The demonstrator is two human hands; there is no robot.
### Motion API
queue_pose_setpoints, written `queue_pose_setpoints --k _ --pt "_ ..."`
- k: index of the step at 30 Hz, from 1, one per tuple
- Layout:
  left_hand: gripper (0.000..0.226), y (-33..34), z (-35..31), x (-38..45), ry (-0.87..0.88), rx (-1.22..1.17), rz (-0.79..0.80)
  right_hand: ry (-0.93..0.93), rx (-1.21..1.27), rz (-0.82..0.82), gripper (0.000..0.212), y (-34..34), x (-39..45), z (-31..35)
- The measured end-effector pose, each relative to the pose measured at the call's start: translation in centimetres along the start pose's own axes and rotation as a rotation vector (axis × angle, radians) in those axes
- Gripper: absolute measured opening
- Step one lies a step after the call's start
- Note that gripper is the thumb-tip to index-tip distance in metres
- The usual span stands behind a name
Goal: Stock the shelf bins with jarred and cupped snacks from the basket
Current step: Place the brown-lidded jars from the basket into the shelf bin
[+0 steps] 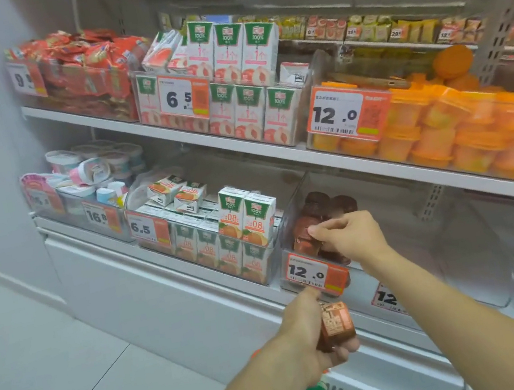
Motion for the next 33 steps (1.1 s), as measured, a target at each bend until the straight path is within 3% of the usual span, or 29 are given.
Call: queue_pose_setpoints --k 7,17,19,23,25,27,28,30,33 --pt "0.034 -0.5 0.0 -0.4 -0.032 0.057 -0.062 -0.049 -0.197 0.063 0.022 1.4 0.1 0.7" --pt "0.028 -0.1 -1.1 -1.4 0.022 -0.004 -0.045 0.025 -0.201 0.093 0.021 1.9 0.4 -0.3" --pt "0.032 0.2 -1.3 -1.7 0.021 -0.055 -0.031 -0.031 -0.253 0.089 0.021 1.7 0.0 0.3" --pt "0.033 -0.1 -1.8 -1.6 0.046 -0.201 -0.069 -0.317 -0.255 -0.006 0.004 -1.3 -3.9 3.6" --pt "0.030 -0.6 -2.1 -1.4 0.065 -0.249 -0.091 -0.365 -0.126 0.216 0.002 -1.7 -6.2 3.7" --pt "0.028 -0.5 -2.5 -1.4 0.088 -0.267 -0.067 -0.351 -0.139 0.514 0.016 -0.9 -8.5 2.9" --pt "0.029 -0.3 -2.6 -1.4 0.095 -0.265 -0.050 -0.351 -0.195 0.574 0.025 -0.7 -8.9 2.3" --pt "0.032 0.1 -2.5 -1.6 0.095 -0.262 -0.021 -0.366 -0.263 0.529 0.033 -1.0 -8.7 1.5" --pt "0.034 0.5 -2.8 -2.0 0.128 -0.225 -0.027 -0.344 -0.221 0.421 0.026 -1.7 -8.0 1.4"
Point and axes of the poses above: each hand's wrist, its own x-axis towards the middle knuckle, its own y-axis out of the palm, z = x × y, the point moved 8 cm from there along x, towards the middle knuckle, and after that the axes turned 5 degrees about -z, right-handed, at the moved point
